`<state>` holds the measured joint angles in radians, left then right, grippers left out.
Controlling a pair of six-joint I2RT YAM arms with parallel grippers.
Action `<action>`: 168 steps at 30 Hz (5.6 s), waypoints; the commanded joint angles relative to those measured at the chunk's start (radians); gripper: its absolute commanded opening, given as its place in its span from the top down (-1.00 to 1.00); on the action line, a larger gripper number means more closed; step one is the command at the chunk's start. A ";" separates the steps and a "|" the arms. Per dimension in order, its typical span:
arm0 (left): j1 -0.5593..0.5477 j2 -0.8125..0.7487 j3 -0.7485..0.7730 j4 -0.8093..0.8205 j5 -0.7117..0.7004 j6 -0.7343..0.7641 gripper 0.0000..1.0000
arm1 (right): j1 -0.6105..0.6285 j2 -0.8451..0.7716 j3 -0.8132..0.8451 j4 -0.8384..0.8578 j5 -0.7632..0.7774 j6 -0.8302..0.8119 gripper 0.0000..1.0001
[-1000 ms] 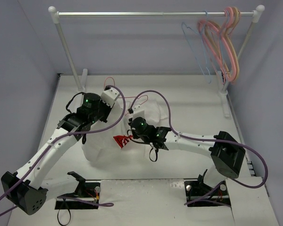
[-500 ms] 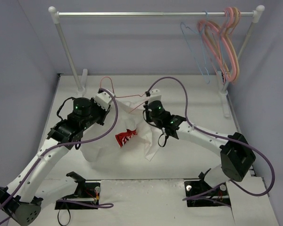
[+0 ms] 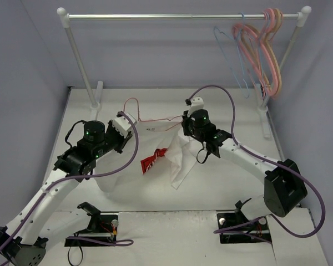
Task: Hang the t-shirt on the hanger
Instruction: Place tshirt on hanger, then hang the hanger with tshirt onto the clothesline
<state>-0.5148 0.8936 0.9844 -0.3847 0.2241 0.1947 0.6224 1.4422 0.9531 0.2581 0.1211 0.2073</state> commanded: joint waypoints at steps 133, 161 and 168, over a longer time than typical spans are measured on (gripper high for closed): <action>-0.192 -0.082 -0.055 0.386 0.014 0.048 1.00 | -0.259 -0.083 0.507 -0.767 -1.034 -1.028 1.00; -0.042 -0.090 -0.003 0.277 -0.546 -0.030 0.25 | -0.303 -0.293 0.408 -0.418 -0.954 -0.768 1.00; -0.042 -0.081 0.130 0.176 -0.699 -0.093 0.25 | -0.303 -0.301 0.515 -0.071 -0.830 -0.565 1.00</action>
<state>-0.5617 0.8124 1.0019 -0.2012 -0.3786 0.1551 0.3267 1.1584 1.3521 -0.1432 -0.7788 -0.4644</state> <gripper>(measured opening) 0.378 0.117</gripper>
